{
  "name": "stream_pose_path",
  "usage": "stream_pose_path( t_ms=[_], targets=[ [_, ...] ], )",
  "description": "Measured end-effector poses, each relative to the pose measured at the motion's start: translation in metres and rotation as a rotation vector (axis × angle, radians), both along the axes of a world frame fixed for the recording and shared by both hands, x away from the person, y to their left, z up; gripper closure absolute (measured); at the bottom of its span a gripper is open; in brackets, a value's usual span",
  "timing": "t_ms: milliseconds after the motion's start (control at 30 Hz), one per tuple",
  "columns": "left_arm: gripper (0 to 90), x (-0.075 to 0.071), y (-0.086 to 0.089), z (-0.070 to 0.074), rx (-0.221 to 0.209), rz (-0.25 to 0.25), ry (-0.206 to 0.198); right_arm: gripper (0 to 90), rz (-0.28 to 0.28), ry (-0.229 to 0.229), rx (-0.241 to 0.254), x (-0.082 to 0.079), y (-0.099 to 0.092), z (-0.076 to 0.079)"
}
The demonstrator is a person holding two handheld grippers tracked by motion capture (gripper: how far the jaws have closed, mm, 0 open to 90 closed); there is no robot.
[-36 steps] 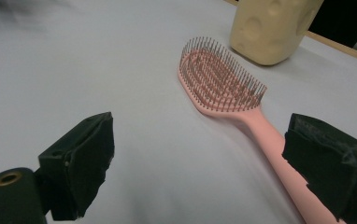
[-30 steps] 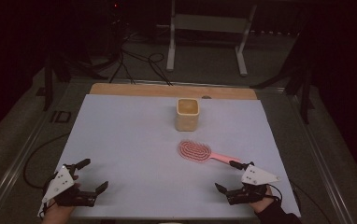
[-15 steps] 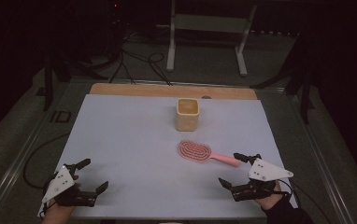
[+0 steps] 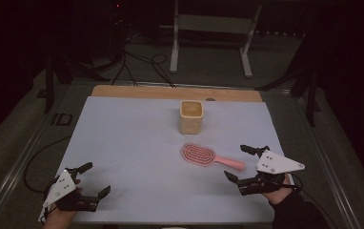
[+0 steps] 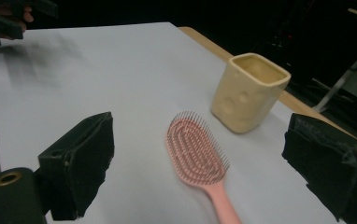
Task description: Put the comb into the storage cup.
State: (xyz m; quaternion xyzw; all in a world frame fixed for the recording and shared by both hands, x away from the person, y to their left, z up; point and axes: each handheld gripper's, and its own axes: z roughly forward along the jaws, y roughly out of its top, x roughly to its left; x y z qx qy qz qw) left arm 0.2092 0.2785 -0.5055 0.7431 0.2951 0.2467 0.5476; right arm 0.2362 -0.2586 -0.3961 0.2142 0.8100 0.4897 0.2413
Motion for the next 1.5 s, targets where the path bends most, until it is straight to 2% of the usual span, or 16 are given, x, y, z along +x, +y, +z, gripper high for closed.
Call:
stream_pose_path(
  t_ms=[133,267,400,667,900,1067,1500],
  targets=[
    [0.0,0.0,0.0,0.0,0.0,0.0,0.001,8.8,-0.01,-0.024,-0.016,0.006,0.0,0.008],
    [0.0,0.0,0.0,0.0,-0.002,-0.001,0.0,8.8,-0.024,-0.027,-0.026,0.014,0.001,0.014],
    [0.0,0.0,0.0,0.0,-0.001,-0.002,-0.002,8.7,-0.051,-0.009,-0.022,0.023,0.001,0.016],
    [0.0,0.0,0.0,0.0,-0.004,-0.002,0.001,8.1,-0.058,0.02,-0.033,0.04,0.0,0.013],
    [0.0,0.0,0.0,0.0,0.0,-0.004,0.0,8.2,-0.075,0.035,-0.033,0.053,-0.002,0.007],
    [0.0,0.0,0.0,-0.001,0.004,-0.008,0.008,8.2,-0.079,0.064,-0.024,0.063,-0.004,0.0],
    [0.0,0.0,0.0,0.0,0.004,-0.009,0.003,8.2,-0.101,0.137,-0.024,0.084,-0.011,-0.034]
  ],
)
